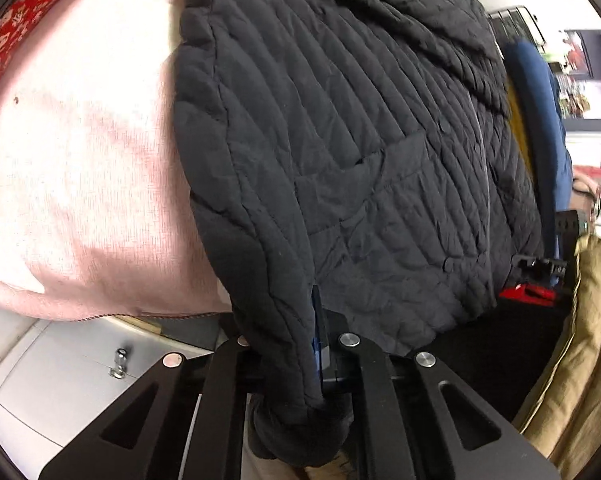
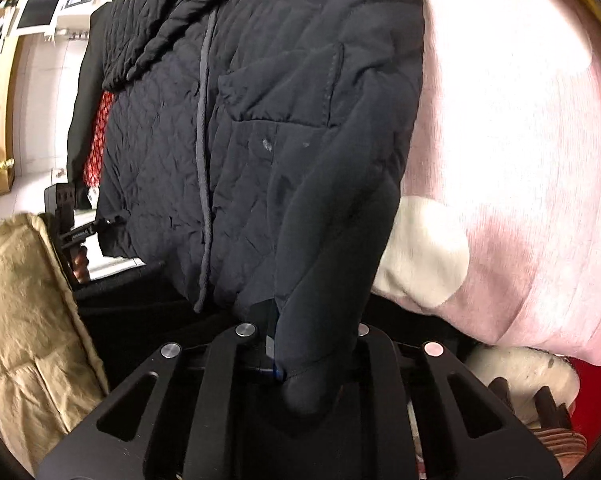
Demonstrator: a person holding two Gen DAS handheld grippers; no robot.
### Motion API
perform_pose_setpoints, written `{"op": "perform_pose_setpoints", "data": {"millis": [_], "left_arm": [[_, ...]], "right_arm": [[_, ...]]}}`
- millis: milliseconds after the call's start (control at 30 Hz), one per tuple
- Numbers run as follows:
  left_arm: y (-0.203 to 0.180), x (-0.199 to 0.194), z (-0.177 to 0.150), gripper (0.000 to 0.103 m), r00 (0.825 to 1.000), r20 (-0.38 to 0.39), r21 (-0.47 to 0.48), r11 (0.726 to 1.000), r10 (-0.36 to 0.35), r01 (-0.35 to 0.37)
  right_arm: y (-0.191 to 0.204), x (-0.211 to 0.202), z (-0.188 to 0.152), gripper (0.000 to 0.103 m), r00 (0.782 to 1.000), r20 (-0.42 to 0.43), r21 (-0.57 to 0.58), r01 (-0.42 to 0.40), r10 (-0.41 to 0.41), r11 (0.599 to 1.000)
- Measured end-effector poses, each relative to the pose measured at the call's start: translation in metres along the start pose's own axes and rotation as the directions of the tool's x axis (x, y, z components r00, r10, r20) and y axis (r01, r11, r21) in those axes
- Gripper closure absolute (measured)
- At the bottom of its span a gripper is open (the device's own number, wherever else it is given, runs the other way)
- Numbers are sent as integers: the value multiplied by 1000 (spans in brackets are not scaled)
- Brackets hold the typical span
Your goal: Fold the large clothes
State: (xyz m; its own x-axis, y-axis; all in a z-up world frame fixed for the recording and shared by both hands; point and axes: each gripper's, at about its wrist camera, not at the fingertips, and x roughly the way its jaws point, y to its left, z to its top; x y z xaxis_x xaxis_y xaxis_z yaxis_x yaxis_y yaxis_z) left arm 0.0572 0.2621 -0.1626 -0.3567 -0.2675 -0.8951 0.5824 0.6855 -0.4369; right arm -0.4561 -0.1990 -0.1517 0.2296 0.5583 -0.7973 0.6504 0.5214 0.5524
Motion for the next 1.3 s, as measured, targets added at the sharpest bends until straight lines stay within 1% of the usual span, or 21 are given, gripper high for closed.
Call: {"op": "perform_pose_setpoints", "data": {"millis": [67,133,200,267,400,433,467,500,567,600,667,733,833,933,1033,1067,1133,1167,1200,1233,1300], "left_arm": [[-12,-12,14,95,1000,28,35,999,6,-7],[-23,-36,25,95,996,90,78,997,-24,17],[-38,-63,51,95,984,177,124,992,-30,8],[-48,-85,83,94,966,260,134,991,-13,-23],[-42,-117,147,95,931,363,78,995,28,-60],[-41,-124,165,95,918,393,64,994,52,-83],[-41,-133,184,95,904,422,48,994,69,-98],[-41,-139,196,95,896,440,34,995,65,-89],[-43,-150,225,95,881,468,10,997,62,-76],[-47,-153,235,95,876,476,8,996,74,-88],[-55,-154,260,95,867,485,-4,992,113,-127],[-61,-147,279,95,872,469,-47,990,137,-131],[-50,-138,297,92,895,425,-113,989,138,-98],[-36,-136,305,90,908,414,-172,985,62,11],[-22,-148,300,85,900,433,-213,964,-54,160],[-20,-152,297,82,892,443,-216,956,-84,198],[-21,-162,292,77,878,467,-209,952,-105,225],[-23,-165,289,71,873,475,-201,953,-108,227],[-25,-172,285,61,863,495,-196,955,-99,222],[-25,-180,281,54,850,520,-197,956,-87,219],[-23,-206,265,15,782,624,-229,955,-6,190]], "right_arm": [[6,-11,11,91,1000,22,-30,-3,3,1000],[23,-30,26,91,996,85,-69,-21,27,997],[34,-48,49,91,989,145,-105,-8,23,994],[44,-67,78,91,978,206,-137,10,19,991],[63,-109,155,92,940,341,-144,53,0,988],[64,-119,167,92,931,364,-140,48,7,989],[66,-134,186,92,915,403,-130,40,16,991],[67,-149,203,92,898,440,-115,29,25,993],[68,-172,232,92,876,479,-85,-19,58,996],[70,-180,246,91,870,489,-69,-31,61,997],[74,-188,269,91,865,500,-53,-7,33,999],[81,-184,288,91,867,499,-30,14,3,999],[68,-175,307,91,881,473,56,-23,-6,998],[67,-154,324,91,892,451,108,-23,-28,994],[58,-142,335,91,900,434,141,-21,-43,990],[59,-137,340,91,901,432,151,-24,-44,988],[56,-132,349,91,903,427,171,-33,-44,985],[52,-130,351,91,904,425,180,-39,-42,983],[51,-128,355,91,905,423,193,-44,-42,980],[49,-125,361,91,906,421,207,-53,-40,977],[45,-122,368,91,909,416,244,-74,-36,967]]}}
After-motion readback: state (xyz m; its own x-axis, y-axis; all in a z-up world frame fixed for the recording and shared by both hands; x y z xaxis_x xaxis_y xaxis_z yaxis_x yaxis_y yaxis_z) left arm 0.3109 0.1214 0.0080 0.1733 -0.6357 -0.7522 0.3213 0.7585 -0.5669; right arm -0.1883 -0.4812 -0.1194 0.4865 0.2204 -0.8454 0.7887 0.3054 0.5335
